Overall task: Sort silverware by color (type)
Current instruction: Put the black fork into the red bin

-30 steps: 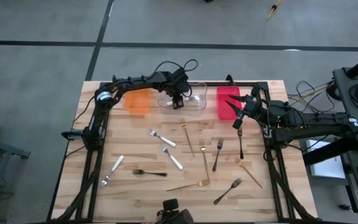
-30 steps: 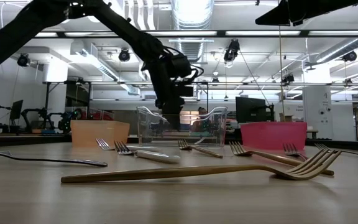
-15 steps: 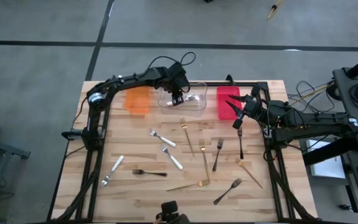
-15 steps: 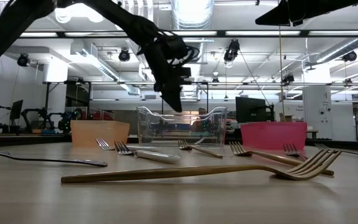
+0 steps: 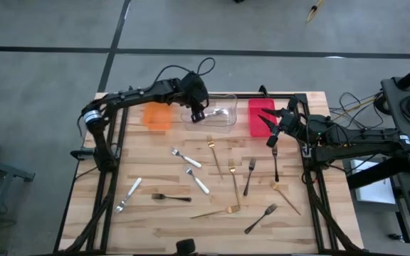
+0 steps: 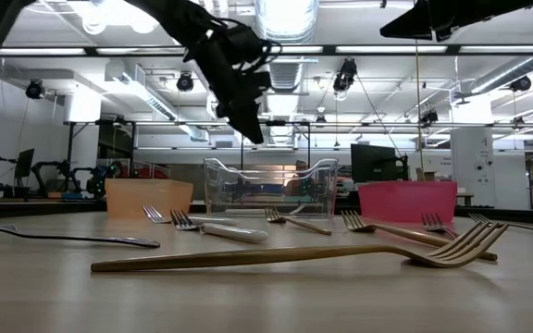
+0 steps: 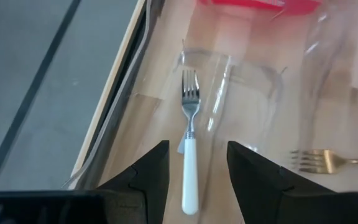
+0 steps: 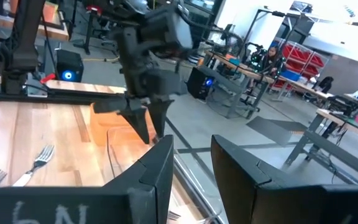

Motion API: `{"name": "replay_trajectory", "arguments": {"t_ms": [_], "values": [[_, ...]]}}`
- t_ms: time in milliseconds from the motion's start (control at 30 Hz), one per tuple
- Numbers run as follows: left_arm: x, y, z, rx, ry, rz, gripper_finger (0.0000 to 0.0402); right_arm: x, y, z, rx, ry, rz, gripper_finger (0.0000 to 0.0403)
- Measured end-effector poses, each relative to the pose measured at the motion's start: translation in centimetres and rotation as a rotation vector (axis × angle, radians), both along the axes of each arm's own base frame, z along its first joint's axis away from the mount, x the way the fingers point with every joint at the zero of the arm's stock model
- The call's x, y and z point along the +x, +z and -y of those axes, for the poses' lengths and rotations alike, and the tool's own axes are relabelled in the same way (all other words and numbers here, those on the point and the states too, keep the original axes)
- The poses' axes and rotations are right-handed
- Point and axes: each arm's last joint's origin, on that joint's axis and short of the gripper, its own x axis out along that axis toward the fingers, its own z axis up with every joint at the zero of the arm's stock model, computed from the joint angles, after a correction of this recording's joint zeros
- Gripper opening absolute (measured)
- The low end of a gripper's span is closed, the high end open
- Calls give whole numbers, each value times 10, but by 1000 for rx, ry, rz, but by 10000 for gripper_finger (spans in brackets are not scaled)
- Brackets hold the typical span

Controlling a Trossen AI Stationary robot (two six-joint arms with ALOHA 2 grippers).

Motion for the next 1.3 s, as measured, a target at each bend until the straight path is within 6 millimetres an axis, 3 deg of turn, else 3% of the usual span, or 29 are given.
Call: {"name": "replay_trajectory", "arguments": {"t_ms": [467,867,1300], "values": [[-57,2,38,91,11,231,142,6,1,0,81,-1,76,100],[-85,9,53,220,8,479,142,53,15,3,-48,-10,306,100],[-94,12,57,299,-20,514,142,95,27,17,50,-309,59,100]]}}
